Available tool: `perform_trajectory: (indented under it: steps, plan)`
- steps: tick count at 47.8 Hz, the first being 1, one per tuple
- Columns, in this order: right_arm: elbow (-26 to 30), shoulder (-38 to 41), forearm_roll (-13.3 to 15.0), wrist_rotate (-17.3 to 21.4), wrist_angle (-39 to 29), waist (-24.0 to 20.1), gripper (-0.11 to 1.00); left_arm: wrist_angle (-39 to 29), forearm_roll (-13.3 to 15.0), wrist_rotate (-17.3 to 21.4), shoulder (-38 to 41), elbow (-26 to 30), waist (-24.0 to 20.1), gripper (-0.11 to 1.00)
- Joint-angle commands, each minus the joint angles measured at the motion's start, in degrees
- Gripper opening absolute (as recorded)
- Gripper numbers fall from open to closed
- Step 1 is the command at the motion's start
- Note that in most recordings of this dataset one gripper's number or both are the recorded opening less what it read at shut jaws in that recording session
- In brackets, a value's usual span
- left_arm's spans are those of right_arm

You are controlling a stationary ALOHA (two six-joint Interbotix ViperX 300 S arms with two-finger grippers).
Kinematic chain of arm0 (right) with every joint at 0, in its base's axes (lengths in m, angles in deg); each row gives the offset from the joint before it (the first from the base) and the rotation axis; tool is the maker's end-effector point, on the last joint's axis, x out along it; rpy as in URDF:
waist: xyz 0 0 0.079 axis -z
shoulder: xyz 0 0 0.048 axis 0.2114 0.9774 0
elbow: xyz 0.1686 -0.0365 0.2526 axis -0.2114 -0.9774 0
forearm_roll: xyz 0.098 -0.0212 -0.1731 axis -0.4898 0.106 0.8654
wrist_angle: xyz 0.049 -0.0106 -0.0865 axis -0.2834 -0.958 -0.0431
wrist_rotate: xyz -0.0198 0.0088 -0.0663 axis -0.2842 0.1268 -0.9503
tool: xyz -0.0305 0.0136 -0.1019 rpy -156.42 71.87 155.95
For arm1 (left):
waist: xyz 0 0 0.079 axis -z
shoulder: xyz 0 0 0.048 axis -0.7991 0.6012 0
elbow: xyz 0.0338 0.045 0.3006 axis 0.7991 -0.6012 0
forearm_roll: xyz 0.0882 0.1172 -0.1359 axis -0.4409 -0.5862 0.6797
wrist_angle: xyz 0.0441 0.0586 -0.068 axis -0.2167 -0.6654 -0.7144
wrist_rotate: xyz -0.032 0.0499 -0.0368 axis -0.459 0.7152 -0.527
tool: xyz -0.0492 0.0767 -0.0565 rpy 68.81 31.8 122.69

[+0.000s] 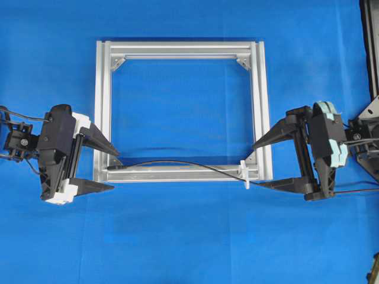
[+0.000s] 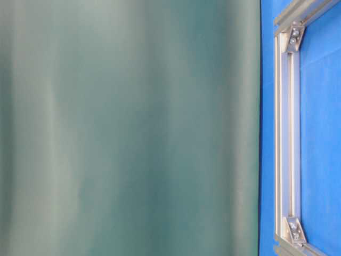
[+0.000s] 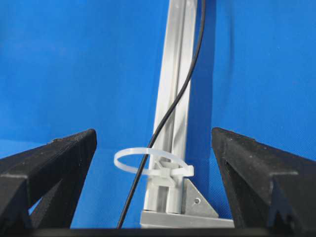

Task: Insert the wire through the string loop located on the right side.

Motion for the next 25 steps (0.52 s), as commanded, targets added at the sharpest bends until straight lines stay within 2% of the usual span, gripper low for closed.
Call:
perform_trajectory:
  steps: [1, 25]
  plan:
    - [1.14, -0.44, 0.09, -0.09, 0.26, 0.09, 0.88, 0.26, -0.18, 0.09, -0.79, 0.97, -0.18, 0.88]
    - [1.23, -0.44, 0.44, -0.09, 0.26, 0.18, 0.88, 0.26, -0.18, 0.09, -0.79, 0.97, -0.18, 0.88]
